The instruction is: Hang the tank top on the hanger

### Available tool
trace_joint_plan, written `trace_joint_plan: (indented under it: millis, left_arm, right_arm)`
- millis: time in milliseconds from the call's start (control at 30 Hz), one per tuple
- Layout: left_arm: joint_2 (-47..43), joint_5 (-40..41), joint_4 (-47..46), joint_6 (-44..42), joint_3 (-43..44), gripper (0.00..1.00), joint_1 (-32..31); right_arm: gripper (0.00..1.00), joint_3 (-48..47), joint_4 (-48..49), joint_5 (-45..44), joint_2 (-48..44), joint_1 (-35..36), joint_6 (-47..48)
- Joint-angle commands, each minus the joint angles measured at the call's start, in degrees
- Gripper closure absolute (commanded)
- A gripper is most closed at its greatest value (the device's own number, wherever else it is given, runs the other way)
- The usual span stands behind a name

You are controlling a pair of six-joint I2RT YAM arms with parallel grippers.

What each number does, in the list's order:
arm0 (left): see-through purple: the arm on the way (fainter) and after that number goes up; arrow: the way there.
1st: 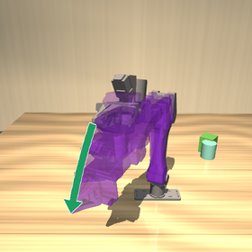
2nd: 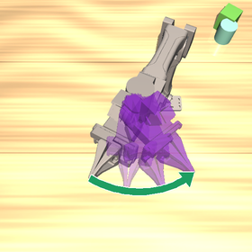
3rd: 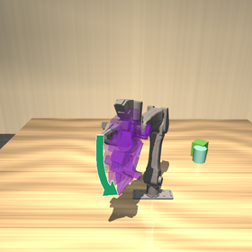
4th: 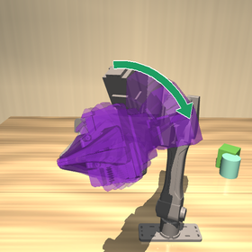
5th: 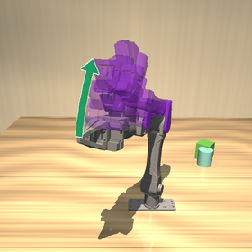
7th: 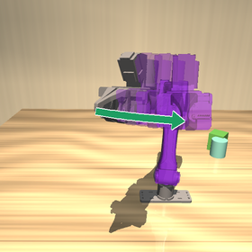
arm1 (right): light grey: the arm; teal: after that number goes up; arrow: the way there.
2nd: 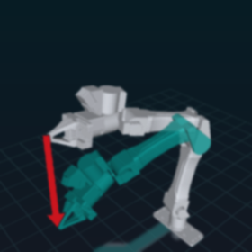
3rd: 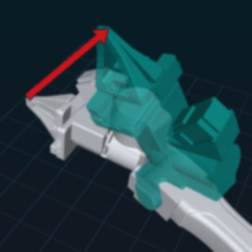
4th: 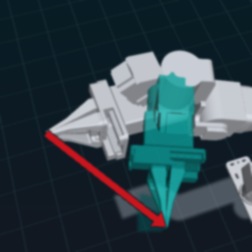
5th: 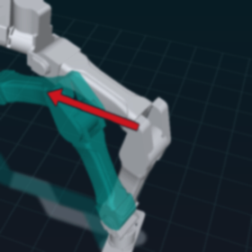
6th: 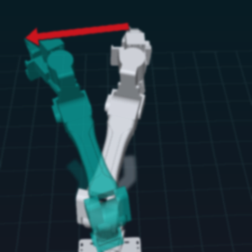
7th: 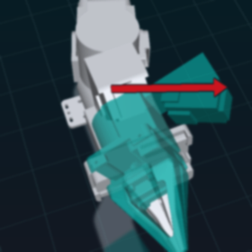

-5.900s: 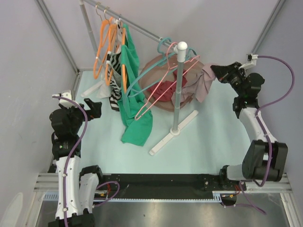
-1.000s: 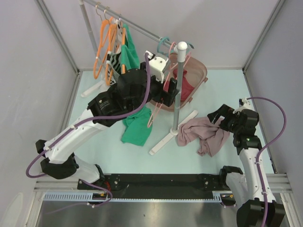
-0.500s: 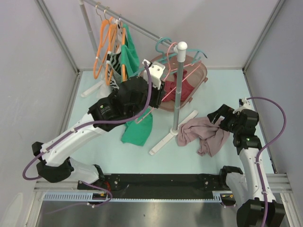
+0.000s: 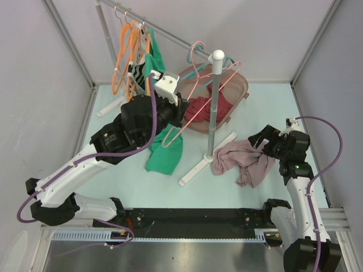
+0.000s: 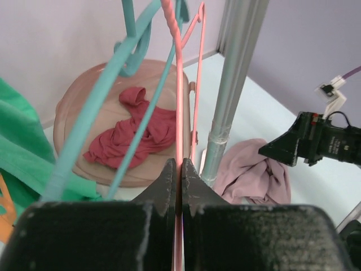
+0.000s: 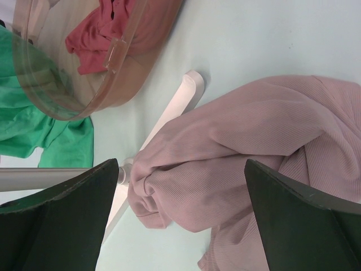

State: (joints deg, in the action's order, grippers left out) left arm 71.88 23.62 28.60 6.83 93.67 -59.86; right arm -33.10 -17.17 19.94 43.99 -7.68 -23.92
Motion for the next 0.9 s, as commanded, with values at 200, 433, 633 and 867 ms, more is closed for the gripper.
trace_joint_plan:
  millis: [200, 433, 633, 867]
  left_arm:
    - [-6.3, -7.79, -8.56, -2.52, -2.61, 1.0, 0.7]
    - [-10.87, -10.69, -7.33, -1.73, -6.74, 1.0, 1.23]
    - [-15.97, -14.29, -4.08, -3.48, -11.21, 1.0, 1.23]
    - [-24.48, -13.69, 3.11, -4.9, -14.74, 1.0, 1.23]
  right_arm:
    - [0.0, -0.82, 1.35, 0.18, -0.39, 0.21, 0.37]
    - [0.0, -1.0, 0.82, 0.18, -0.48, 0.21, 0.54]
    - [0.0, -1.35, 0.38, 0.09, -0.74, 0.21, 0.72]
    - [0.0, -1.88, -0.23, -0.08, -0.74, 0.21, 1.07]
